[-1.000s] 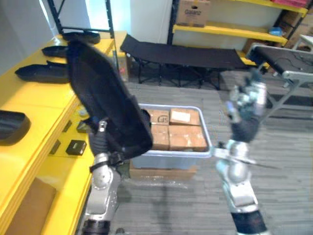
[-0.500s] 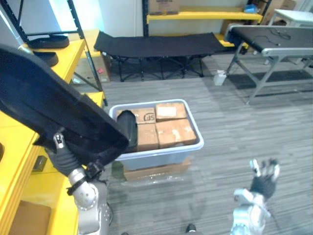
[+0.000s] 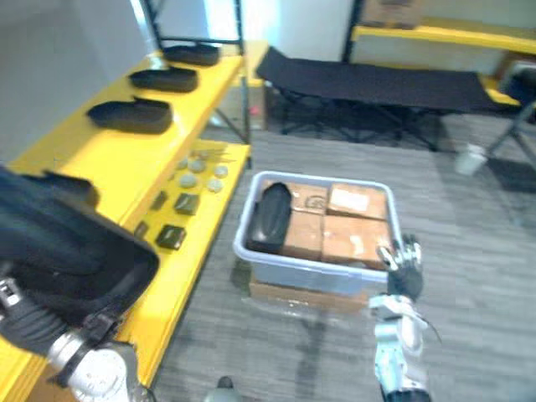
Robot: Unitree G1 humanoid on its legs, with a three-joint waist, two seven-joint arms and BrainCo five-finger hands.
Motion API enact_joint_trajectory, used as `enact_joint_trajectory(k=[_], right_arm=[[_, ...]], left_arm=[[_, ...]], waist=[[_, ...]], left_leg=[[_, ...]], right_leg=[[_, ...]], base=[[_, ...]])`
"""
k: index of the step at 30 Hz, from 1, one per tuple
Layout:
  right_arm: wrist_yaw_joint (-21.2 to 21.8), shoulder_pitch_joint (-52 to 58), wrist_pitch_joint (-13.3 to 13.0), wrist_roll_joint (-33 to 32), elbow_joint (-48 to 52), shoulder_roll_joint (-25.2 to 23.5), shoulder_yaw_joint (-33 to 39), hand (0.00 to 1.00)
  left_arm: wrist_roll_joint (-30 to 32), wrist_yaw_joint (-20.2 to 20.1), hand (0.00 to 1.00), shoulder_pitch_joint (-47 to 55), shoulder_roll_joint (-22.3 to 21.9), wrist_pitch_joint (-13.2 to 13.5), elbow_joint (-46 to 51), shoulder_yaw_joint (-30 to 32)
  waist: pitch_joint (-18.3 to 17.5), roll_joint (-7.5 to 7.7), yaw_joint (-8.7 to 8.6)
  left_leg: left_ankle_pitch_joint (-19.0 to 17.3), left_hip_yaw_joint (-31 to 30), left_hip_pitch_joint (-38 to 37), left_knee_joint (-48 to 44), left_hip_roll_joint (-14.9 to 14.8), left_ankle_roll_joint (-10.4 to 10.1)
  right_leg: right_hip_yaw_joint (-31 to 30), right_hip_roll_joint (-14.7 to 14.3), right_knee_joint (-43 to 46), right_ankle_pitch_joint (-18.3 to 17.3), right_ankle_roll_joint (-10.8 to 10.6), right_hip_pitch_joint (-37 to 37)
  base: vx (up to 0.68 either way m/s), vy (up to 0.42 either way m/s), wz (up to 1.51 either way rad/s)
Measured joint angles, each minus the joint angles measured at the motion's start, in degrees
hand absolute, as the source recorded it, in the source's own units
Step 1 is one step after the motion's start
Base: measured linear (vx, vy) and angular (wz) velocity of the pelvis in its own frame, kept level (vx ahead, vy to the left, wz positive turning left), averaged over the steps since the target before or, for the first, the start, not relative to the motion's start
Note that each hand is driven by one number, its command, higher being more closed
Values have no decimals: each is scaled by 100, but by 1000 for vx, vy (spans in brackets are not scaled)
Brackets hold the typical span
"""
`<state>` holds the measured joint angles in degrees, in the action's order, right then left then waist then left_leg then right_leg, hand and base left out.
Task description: Walk over and take plastic housings, then place them on the shelf
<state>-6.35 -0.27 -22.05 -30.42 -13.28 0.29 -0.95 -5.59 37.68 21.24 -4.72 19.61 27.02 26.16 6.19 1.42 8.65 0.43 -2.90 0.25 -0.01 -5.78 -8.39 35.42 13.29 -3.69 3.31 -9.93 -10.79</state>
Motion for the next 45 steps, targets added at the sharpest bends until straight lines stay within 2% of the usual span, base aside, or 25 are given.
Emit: enact_joint_trajectory(k=[4, 8, 9, 10, 12, 13, 15, 16, 19, 21, 22, 24, 26, 28, 30, 32, 33, 34, 36, 38, 41, 45], right_arm=[[145, -331, 69, 436, -174, 7, -753, 0], [602, -469, 400, 431, -199, 12, -1347, 0], [717, -445, 547, 435, -180, 35, -1490, 0], [773, -373, 662, 453, -109, 93, -1598, 0], [740, -209, 723, 690, -66, 169, -1698, 0], [743, -186, 739, 813, -67, 243, -1798, 0], [769, -195, 739, 939, -65, 231, -1826, 0], [771, -196, 738, 947, -64, 244, -1804, 0], [861, -192, 723, 920, -52, 372, -1659, 0], [912, -182, 701, 934, 4, 438, -1554, 0], [918, -63, 631, 932, 196, 463, -1380, 0], [960, 49, 507, 934, 269, 506, -1163, 0], [1137, 46, 357, 1015, 349, 593, -1031, 0], [1414, -55, 226, 1068, 384, 704, -1039, 0], [1782, -137, 211, 1098, 383, 789, -1070, 0], [2080, -171, 212, 1122, 384, 870, -1105, 0], [2249, -182, 214, 1160, 384, 926, -1116, 0], [2330, -177, 219, 1161, 384, 986, -1174, 0], [2411, -142, 226, 1200, 384, 1062, -1241, 0], [2406, -70, 226, 1225, 386, 1103, -1293, 0], [2384, -51, 225, 1211, 440, 1105, -1325, 0], [2291, -29, 222, 1197, 607, 855, -1321, 0]], left_arm=[[-124, -34, 100, 452, -173, 16, 0, 316], [-363, -245, 100, 748, -317, 22, -2, 465], [-371, -381, 100, 748, -314, 21, -2, 445], [-489, -635, 100, 698, -288, 21, -2, 374], [-586, -928, 100, 699, -280, 15, -17, 206], [-585, -1001, 100, 742, -293, 0, -20, 99], [-577, -1044, 100, 801, -308, -27, -24, -45], [-572, -1077, 100, 795, -300, -26, -25, -121], [-563, -1241, 100, 644, -227, 75, -25, -258], [-525, -1341, 100, 499, -161, 144, -25, -259], [-525, -1445, 100, 235, 50, 155, -36, -378], [-496, -1652, 100, -106, 298, 168, -123, -608], [-464, -1902, 100, -291, 550, 226, -144, -852], [-463, -2000, 100, -310, 573, 273, -152, -920], [-469, -2034, 100, -323, 575, 273, -166, -959], [-480, -2036, 100, -322, 591, 273, -225, -1030], [-513, -2041, 100, -321, 606, 273, -319, -1115], [-525, -2056, 100, -321, 599, 273, -441, -1192], [-524, -2072, 100, -235, 596, 270, -539, -1304], [-520, -2109, 100, -81, 595, 271, -539, -1359], [-507, -2115, 100, -40, 598, 276, -533, -1356], [-480, -2160, 100, -38, 602, 273, -522, -1308]], waist=[[7, 16, 331], [56, 86, 375], [106, 69, 388], [119, 135, 362], [153, 151, 362], [202, 153, 464], [250, 146, 499], [293, 77, 487], [358, 38, 373], [366, 43, 334], [390, 84, 254], [416, 134, 135], [403, 188, 147], [426, 163, 153], [455, 116, 157], [481, 73, 161], [510, 49, 162], [541, 10, 147], [620, -85, 136], [645, -89, 132], [701, -54, 168], [815, 64, 217]], left_leg=[[-27, -210, -4, -68, 42, 2], [-154, -514, 113, -379, 92, 19], [-168, -591, 276, -483, 149, 49], [-162, -583, 441, -603, 158, 95], [-47, -581, 572, -649, 168, 54], [0, -603, 587, -637, 203, 67], [31, -610, 588, -635, 277, 107], [36, -592, 612, -615, 331, 131], [54, -261, 730, -626, 325, 243], [91, -297, 827, -646, 334, 272], [200, -475, 897, -642, 399, 239], [328, -729, 935, -597, 484, 242], [465, -793, 876, -379, 474, 255], [573, -761, 880, -241, 467, 263], [651, -709, 880, -176, 462, 260], [700, -652, 874, -156, 461, 242], [730, -633, 872, -155, 464, 226], [769, -639, 870, -151, 451, 213], [764, -620, 805, -150, 337, 225], [760, -539, 815, -239, 251, 226], [502, -394, 1114, -850, 228, 278], [-172, -223, 1583, -1939, 369, 395]], right_leg=[[223, 15, 86, -126, -26, -151], [629, 1, 216, -298, -51, -455], [870, -5, 221, -348, -65, -566], [1124, -15, 233, -392, -68, -645], [1396, -3, 326, -433, -76, -693], [1430, 45, 392, -427, -87, -676], [1448, 144, 486, -428, -86, -673], [1449, 215, 536, -446, -55, -671], [1408, 378, 761, -606, -28, -524], [1242, 396, 938, -732, 181, -380], [911, 398, 1120, -844, 383, -288], [466, 427, 1377, -841, 400, -260], [143, 449, 1605, -861, 410, -159], [76, 453, 1566, -865, 409, -91], [35, 447, 1475, -887, 378, -49], [-7, 445, 1391, -978, 293, -54], [-82, 439, 1373, -1153, 293, -59], [-119, 429, 1385, -1286, 128, -69], [-144, 364, 1448, -1358, 32, -90], [-112, 325, 1517, -1405, -41, -137], [-77, 349, 1570, -1422, -66, -136], [-82, 489, 1676, -1508, -128, -222]], base=[[32, -28, 35], [5, -39, 48], [-35, -30, 89], [-47, -19, 102], [-21, 22, 85], [8, 50, 46], [-14, 68, 11], [-73, 90, 7], [-69, 66, 10], [-35, 47, 27], [-1, 34, 59], [0, 23, 84], [-22, 4, 39], [-19, -33, -7], [-51, -27, -16], [-79, -28, -15], [-125, -49, -8], [-139, -56, -3], [-173, -54, 0], [-139, -38, 7], [-52, 28, 8], [37, 103, 5]])
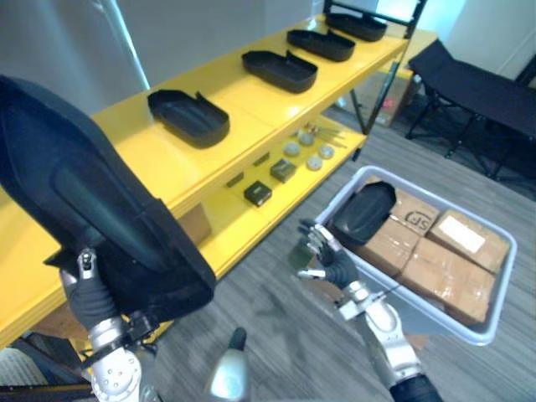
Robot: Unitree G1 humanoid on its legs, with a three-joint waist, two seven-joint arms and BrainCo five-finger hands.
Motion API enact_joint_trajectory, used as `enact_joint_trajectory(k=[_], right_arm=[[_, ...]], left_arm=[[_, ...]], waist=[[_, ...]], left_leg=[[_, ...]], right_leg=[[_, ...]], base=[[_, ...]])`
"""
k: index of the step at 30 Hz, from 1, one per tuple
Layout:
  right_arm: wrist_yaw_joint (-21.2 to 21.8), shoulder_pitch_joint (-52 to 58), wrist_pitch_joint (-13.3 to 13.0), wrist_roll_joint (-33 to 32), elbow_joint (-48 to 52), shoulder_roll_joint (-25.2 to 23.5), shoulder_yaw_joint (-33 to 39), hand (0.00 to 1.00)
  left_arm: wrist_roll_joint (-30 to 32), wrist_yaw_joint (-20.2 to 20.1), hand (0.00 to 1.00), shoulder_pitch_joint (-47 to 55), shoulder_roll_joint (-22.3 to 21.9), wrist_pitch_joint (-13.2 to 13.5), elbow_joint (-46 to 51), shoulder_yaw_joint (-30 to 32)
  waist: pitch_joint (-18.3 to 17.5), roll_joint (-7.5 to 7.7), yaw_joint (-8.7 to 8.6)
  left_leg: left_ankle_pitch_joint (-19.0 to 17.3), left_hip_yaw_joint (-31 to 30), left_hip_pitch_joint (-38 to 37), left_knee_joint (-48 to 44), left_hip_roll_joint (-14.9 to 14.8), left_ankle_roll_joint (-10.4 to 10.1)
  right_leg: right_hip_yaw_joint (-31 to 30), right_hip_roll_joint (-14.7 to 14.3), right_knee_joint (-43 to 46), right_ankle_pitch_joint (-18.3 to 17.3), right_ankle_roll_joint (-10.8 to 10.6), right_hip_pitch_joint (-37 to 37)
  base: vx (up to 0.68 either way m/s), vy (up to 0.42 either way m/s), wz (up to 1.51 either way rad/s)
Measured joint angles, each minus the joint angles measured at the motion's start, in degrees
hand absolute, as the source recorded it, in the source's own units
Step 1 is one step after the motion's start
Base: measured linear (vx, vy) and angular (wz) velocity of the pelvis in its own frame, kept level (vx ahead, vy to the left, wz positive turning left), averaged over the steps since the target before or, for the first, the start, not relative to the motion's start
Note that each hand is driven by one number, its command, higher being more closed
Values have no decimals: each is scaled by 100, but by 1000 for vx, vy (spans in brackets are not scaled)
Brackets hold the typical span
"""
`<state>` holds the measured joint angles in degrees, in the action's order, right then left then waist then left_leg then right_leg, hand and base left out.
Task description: Walk over and take plastic housings, then place them on the shelf
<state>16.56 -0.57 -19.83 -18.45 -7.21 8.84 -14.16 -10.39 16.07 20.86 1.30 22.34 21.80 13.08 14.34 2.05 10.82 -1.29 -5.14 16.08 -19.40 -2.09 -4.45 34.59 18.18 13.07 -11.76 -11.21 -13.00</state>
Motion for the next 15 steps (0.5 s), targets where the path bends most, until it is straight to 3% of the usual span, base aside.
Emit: enact_joint_trajectory(k=[3, 4, 5, 7, 8, 11, 13, 15], right_arm=[[-30, 98, -3, -108, 27, -217, 14, 0], [-26, 188, -21, -103, 78, -178, 64, 0], [-23, 250, -35, -99, 79, -165, 107, 0], [-21, 180, -112, -59, 78, -207, 130, 0], [-20, 46, -225, -13, 73, -210, 137, 0], [-16, -249, -306, 5, 87, -193, 198, 0], [-19, -467, -349, -11, 414, -101, 287, 0], [-12, -648, -395, -66, 726, 19, 297, 0]], left_arm=[[20, -107, 100, 20, 5, -3, 85, 190], [37, -99, 100, 6, -16, 3, 170, 228], [112, -37, 100, -8, -9, 2, 197, 260], [257, 135, 100, -53, 120, -3, 234, 405], [271, 268, 100, -154, 215, -20, 237, 427], [267, 520, 100, -364, 335, -57, 234, 439], [242, 698, 100, -734, 435, -136, 164, 382], [239, 816, 100, -1031, 514, -175, -11, 338]], waist=[[-75, 236, 64], [-154, 221, 70], [-233, 153, 85], [-306, 188, 62], [-288, 159, 39], [-258, 38, -93], [-307, -66, -216], [-346, -163, -359]], left_leg=[[-564, 564, 153, -706, 43, 182], [-823, 631, 194, -924, 56, 246], [-921, 624, 183, -995, 83, 325], [-991, 655, 31, -810, 109, 456], [-1008, 588, -152, -646, 122, 514], [-999, 419, -772, -150, 113, 540], [-1009, 114, -1185, 197, 99, 511], [-1024, -266, -1223, 299, 96, 457]], right_leg=[[-55, 200, -125, -108, 346, -171], [-91, 256, 78, 88, 724, -192], [-280, 436, 685, 437, 895, 113], [-656, 659, 1468, 969, 923, 585], [-872, 610, 2006, 870, 827, 851], [-972, 195, 2529, 131, 859, 1118], [-1205, -290, 2197, -269, 990, 1555], [-1928, -641, 1655, -256, 968, 2104]], base=[[136, 148, 6], [300, 247, 6], [322, 279, 8], [324, 250, 1], [312, 151, 0], [276, 87, 17], [262, 3, 57], [238, -104, 120]])
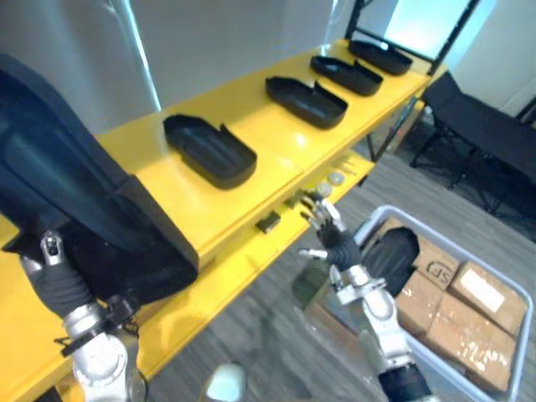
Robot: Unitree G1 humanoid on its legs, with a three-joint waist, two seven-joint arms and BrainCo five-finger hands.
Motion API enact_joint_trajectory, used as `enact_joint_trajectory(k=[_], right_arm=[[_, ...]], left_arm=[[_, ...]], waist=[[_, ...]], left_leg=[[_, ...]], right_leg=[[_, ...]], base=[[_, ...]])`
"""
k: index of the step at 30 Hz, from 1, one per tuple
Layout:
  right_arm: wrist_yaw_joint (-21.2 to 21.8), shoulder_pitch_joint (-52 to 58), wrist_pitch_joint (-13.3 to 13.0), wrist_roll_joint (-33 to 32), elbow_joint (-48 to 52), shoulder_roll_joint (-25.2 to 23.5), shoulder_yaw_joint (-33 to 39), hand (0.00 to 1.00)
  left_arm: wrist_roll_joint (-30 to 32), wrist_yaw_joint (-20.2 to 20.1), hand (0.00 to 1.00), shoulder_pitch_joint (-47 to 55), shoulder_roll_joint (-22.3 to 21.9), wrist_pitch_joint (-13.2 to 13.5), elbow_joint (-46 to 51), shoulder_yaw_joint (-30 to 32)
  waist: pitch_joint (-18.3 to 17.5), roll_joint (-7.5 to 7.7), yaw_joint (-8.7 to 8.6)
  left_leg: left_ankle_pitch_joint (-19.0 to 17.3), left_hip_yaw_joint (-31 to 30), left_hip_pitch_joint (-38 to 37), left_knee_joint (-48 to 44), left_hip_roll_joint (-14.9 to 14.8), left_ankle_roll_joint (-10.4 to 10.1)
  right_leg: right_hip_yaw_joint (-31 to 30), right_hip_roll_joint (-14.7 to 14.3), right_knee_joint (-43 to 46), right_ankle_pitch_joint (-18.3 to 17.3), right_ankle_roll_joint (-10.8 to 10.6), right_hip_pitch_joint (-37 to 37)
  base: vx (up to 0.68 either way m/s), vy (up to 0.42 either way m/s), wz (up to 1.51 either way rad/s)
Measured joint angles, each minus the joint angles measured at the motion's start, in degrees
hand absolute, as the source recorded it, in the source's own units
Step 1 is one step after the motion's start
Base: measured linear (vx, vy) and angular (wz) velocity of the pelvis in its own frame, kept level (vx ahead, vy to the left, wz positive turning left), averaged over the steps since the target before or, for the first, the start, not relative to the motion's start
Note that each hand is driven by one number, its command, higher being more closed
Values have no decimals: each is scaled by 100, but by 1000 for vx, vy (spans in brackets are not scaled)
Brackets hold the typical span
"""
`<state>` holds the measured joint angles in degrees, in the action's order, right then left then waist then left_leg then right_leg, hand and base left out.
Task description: Walk over and take plastic housings, then place them on the shelf
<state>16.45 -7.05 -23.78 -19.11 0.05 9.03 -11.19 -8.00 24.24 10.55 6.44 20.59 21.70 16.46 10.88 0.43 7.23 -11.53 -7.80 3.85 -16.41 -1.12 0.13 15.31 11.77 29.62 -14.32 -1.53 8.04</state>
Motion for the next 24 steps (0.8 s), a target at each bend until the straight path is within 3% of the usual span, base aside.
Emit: enact_joint_trajectory(k=[2, 4, 5, 6, 7, 8, 9, 11, 13, 14, 17, 21, 24], right_arm=[[-35, -136, 11, -36, 168, 47, 96, 0], [-32, -350, 147, -93, 176, 42, 113, 0], [-35, -387, 189, -121, 184, 38, 112, 0], [-36, -427, 254, -192, 171, 72, 115, 0], [-46, -475, 383, -275, 161, 234, 101, 0], [-45, -501, 456, -342, 160, 330, 92, 0], [-48, -500, 510, -414, 164, 373, 90, 0], [-178, -481, 633, -578, 179, 431, 244, 0], [-270, -414, 633, -691, 227, 424, 284, 0], [-321, -411, 633, -707, 230, 352, 280, 0], [-554, -277, 584, -706, 419, -33, 196, 0], [-900, -144, 401, -705, 421, -292, 209, 0], [-1204, 167, 380, -687, 473, -338, 349, 0]], left_arm=[[-56, 42, 100, -244, -17, -50, -263, -75], [-58, 147, 100, -256, -42, -166, -545, -160], [-57, 169, 100, -224, -38, -230, -575, -190], [-45, 172, 100, -191, -150, -243, -674, -226], [-63, 155, 100, 20, -387, -330, -704, -311], [-65, 132, 100, 175, -535, -387, -705, -316], [-63, 90, 100, 250, -609, -419, -705, -317], [-53, -100, 100, 266, -736, -452, -685, -378], [-41, -264, 100, 204, -731, -451, -600, -427], [-39, -330, 100, 202, -701, -451, -517, -449], [-19, -420, 100, 247, -658, -583, -356, -405], [266, -513, 100, 247, -343, -837, -358, -396], [588, -569, 100, 227, -136, -953, -357, -288]], waist=[[9, -71, -72], [-33, -2, -133], [-101, 119, -159], [-155, 94, -169], [-220, -211, -134], [-259, -357, -127], [-288, -405, -134], [-380, -547, -195], [-382, -548, -203], [-379, -519, -135], [-401, -314, -2], [-499, -113, -39], [-508, -107, -85]], left_leg=[[-22, -475, -93, 39, 22, -111], [-140, -1032, -284, 83, 50, -349], [-218, -1245, -284, 94, 105, -495], [-301, -1482, -311, 115, 66, -637], [-218, -1389, -337, 156, -238, -765], [-71, -1109, -331, 302, -434, -841], [62, -862, -310, 408, -526, -841], [453, 430, -296, 740, -720, -866], [644, 1039, -369, 944, -741, -723], [840, 1069, -467, 1213, -729, -765], [941, 911, -491, 1393, -556, -711], [1003, 856, -511, 1489, -358, -617], [1030, 1079, -721, 1624, -286, -578]], right_leg=[[-727, -145, -537, 172, -269, 292], [-1316, -161, -1095, 486, -475, 363], [-1423, -120, -1220, 706, -430, 269], [-1263, -88, -1130, 963, -699, 180], [-865, -268, -1248, 926, -545, -37], [-576, -333, -1378, 938, -469, -229], [-396, -342, -1479, 948, -432, -339], [347, -346, -1917, 1015, -327, -849], [759, -349, -2022, 1014, -320, -1086], [860, -336, -2035, 1014, -318, -1152], [997, -251, -2269, 1045, -374, -1332], [1006, -130, -2428, 1088, -447, -1421], [802, -54, -2423, 1119, -496, -1429]], base=[[261, -219, 141], [337, -492, 161], [271, -512, 173], [207, -423, 155], [242, -452, 132], [228, -388, 104], [194, -314, 120], [186, -275, 154], [88, -127, 120], [60, -54, 77], [43, 17, 38], [13, 56, 14], [-13, 48, -27]])
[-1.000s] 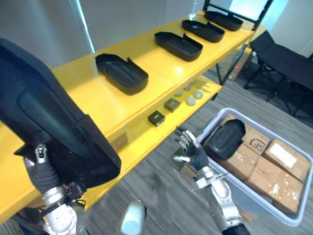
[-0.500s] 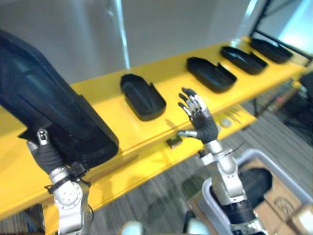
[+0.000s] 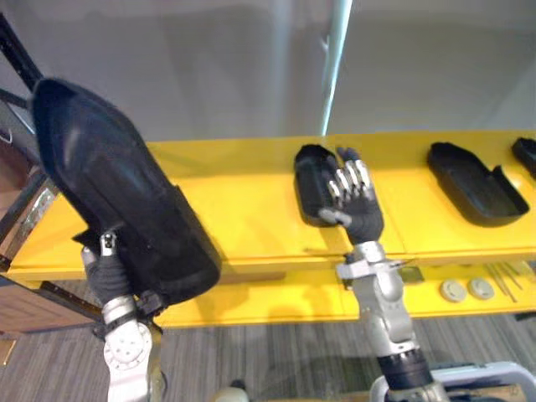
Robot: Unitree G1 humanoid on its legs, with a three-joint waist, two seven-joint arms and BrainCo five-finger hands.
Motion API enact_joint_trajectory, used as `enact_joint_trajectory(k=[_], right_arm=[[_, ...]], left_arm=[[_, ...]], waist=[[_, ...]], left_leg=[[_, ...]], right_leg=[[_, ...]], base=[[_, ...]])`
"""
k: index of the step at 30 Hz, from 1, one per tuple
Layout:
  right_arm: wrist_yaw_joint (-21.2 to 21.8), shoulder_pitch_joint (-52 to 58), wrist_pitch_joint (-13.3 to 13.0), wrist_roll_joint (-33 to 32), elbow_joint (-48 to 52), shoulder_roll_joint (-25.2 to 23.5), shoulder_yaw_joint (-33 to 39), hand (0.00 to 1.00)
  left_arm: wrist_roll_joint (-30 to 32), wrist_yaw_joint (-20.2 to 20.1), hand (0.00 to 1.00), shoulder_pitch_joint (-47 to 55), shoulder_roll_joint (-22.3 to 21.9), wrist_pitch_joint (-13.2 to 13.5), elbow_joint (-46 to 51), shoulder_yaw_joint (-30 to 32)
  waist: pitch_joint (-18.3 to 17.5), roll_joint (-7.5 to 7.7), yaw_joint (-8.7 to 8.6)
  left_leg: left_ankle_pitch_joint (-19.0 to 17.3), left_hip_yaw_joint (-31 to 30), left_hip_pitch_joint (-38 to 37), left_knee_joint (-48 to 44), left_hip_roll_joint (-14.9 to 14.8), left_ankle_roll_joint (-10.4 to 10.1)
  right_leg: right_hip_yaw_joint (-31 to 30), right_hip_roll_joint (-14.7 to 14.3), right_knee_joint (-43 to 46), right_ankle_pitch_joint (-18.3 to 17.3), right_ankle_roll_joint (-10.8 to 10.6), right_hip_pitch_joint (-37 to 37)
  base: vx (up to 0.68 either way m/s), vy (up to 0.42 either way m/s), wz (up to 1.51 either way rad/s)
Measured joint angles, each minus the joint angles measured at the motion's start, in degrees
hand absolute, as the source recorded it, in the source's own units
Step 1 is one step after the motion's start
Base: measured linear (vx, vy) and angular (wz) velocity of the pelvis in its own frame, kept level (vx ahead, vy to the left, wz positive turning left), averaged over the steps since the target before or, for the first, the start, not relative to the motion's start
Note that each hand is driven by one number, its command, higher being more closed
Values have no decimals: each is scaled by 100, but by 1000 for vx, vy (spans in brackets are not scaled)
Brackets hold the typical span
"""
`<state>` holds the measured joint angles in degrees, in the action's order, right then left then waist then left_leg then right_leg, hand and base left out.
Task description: Walk over and take plastic housings, then place them on the shelf
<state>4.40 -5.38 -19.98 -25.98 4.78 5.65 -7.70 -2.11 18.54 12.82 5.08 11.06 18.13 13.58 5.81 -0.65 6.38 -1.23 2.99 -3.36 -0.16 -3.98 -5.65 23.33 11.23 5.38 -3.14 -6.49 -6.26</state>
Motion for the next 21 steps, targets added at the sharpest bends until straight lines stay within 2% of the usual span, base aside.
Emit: enact_joint_trajectory(k=[2, 7, 8, 9, 10, 11, 13, 15, 16, 19, 21], right_arm=[[-187, 219, 0, 117, 147, -2, 156, 0], [-698, 765, -51, 247, 576, 96, 1227, 0], [-697, 881, -51, 81, 605, 174, 1475, 0], [-696, 905, -50, 60, 606, 183, 1524, 0], [-708, 1008, -39, -29, 606, 210, 1720, 0], [-701, 1167, -14, -30, 607, 268, 1955, 0], [-677, 1331, 20, -60, 612, 336, 2176, 0], [-589, 1488, 52, -235, 646, 393, 2420, 0], [-553, 1516, 73, -265, 668, 406, 2480, 0], [-342, 1745, 216, -305, 830, 565, 2737, 0], [-221, 1792, 252, -307, 830, 648, 2786, 0]], left_arm=[[40, -93, 100, -56, 183, -64, -20, 85], [34, -463, 100, -740, 917, -324, -740, 199], [38, -542, 100, -1019, 1159, -538, -1122, 204], [37, -557, 100, -1071, 1206, -580, -1211, 203], [30, -638, 100, -1318, 1424, -733, -1632, 200], [21, -744, 100, -1613, 1673, -1015, -2143, 195], [-23, -862, 100, -1929, 1933, -1285, -2690, 177], [-23, -908, 100, -2388, 2301, -1661, -3541, 114], [-28, -937, 100, -2520, 2408, -1776, -3764, 110], [-38, -1138, 100, -3387, 2986, -2353, -5041, -10], [-44, -1198, 100, -3815, 3262, -2601, -5636, -107]], waist=[[0, 0, -99], [-8, -31, -428], [-17, -50, -495], [-21, -56, -506], [-10, -81, -604], [-13, -87, -741], [0, -101, -812], [1, -99, -1009], [5, -101, -1052], [79, -71, -1223], [122, -61, -1289]], left_leg=[[6, 68, -58, 44, 9, 9], [16, 452, -304, 216, 10, 23], [17, 656, -356, 287, -8, 24], [17, 691, -354, 291, -10, 23], [18, 752, -358, 300, -7, 24], [20, 910, -400, 339, -6, 25], [19, 1061, -470, 362, -11, 25], [7, 1209, -493, 369, -14, 33], [1, 1261, -507, 372, -21, 31], [-34, 1462, -557, 362, -47, 21], [-65, 1555, -558, 351, -51, 21]], right_leg=[[-72, 6, 0, 15, -23, 9], [-464, -19, 13, 35, -49, 65], [-654, -41, 45, 60, -44, 202], [-680, -44, 55, 63, -48, 228], [-773, -48, 75, 75, -49, 279], [-945, -60, 120, 86, -51, 392], [-1095, -84, 131, 111, -43, 458], [-1239, -105, 144, 126, -38, 527], [-1278, -118, 143, 136, -33, 553], [-1500, -173, 198, 141, -31, 636], [-1608, -193, 227, 139, -29, 704]], base=[[-26, 32, -28], [-41, 25, -42], [-27, 25, -48], [-14, 28, -51], [1, 19, -43], [10, 25, -49], [41, 24, -44], [20, 17, -33], [9, 9, -34], [-7, 2, -33], [-51, 2, -27]])
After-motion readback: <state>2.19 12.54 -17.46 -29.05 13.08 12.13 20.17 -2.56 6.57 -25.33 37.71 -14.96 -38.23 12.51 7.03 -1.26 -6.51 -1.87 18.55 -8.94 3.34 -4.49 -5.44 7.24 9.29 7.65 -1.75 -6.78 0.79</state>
